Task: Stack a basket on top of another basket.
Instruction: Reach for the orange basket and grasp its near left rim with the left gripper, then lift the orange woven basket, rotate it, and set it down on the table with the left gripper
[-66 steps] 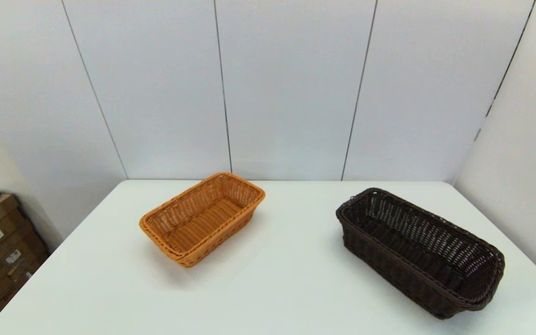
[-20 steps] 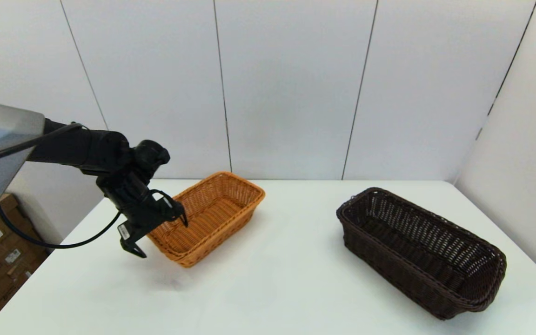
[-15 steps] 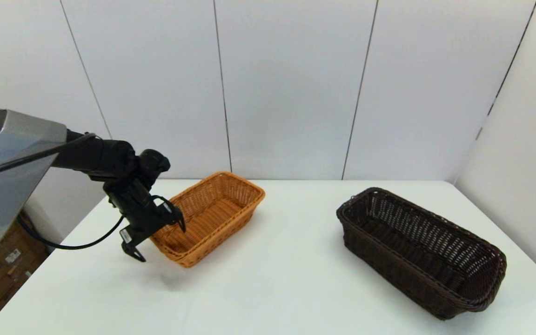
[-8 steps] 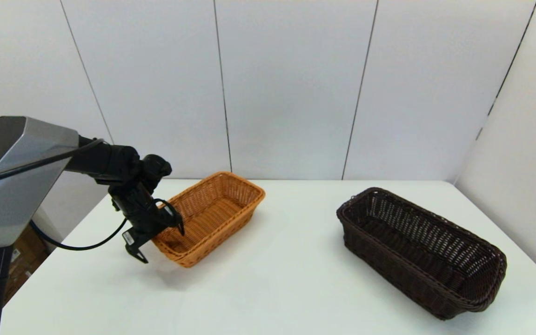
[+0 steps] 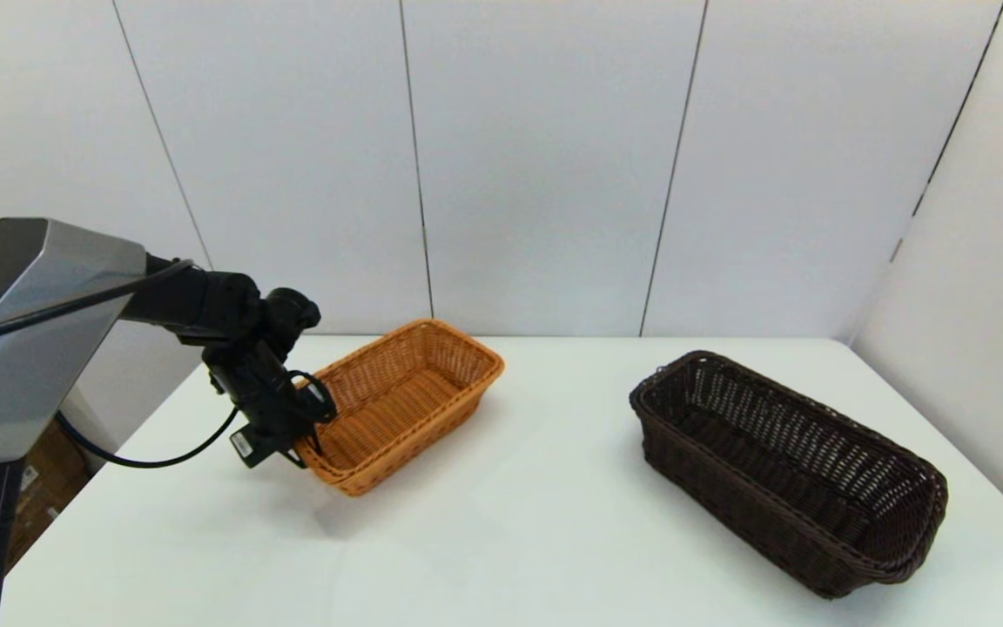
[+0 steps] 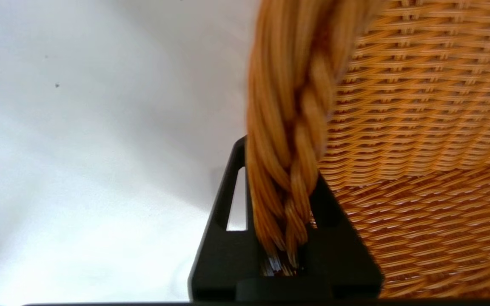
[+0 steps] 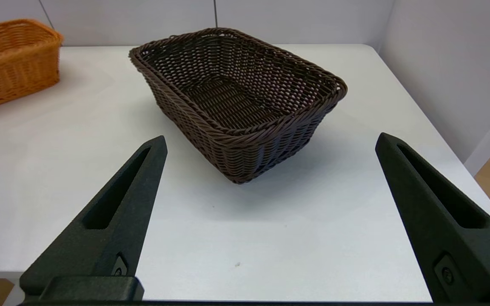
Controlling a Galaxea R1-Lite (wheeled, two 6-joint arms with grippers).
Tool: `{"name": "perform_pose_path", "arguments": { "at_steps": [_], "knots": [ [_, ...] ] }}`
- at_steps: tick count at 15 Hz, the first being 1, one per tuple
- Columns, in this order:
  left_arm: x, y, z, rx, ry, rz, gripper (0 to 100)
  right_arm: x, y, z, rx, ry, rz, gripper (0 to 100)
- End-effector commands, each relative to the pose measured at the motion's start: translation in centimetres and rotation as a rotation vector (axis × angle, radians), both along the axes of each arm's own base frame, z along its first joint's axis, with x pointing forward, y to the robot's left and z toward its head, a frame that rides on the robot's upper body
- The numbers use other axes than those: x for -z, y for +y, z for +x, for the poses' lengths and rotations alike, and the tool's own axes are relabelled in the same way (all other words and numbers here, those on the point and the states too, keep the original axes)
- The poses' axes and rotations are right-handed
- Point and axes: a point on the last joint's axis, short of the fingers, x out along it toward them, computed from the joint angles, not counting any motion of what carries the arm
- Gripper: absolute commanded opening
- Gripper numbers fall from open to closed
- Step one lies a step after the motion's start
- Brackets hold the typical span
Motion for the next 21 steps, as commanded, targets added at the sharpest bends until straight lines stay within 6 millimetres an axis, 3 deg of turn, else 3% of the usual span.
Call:
{"name": "perform_pose_path", "arguments": {
  "at_steps": [1, 6, 9, 12, 18, 21],
  "knots": [
    [0.0, 0.0, 0.0, -0.003, 0.004, -0.002, 0, 0.0, 0.0, 0.0, 0.000, 0.002, 0.000, 100],
    [-0.6, -0.1, -0.2, 0.063, -0.012, -0.060, 0, 0.0, 0.0, 0.0, 0.000, 0.002, 0.000, 100],
    [-2.2, -0.4, -0.7, 0.231, -0.067, -0.160, 0, 0.0, 0.0, 0.0, 0.000, 0.002, 0.000, 100],
    [-2.5, -1.0, -0.7, 0.380, -0.108, -0.201, 0, 0.0, 0.0, 0.0, 0.000, 0.001, 0.000, 100],
    [-3.9, -5.3, -2.5, 0.659, -0.147, -0.255, 0, 0.0, 0.0, 0.0, 0.000, 0.002, 0.000, 100],
    [-2.7, -7.3, -2.5, 0.739, -0.129, -0.269, 0, 0.0, 0.0, 0.0, 0.000, 0.002, 0.000, 100]
  ]
}}
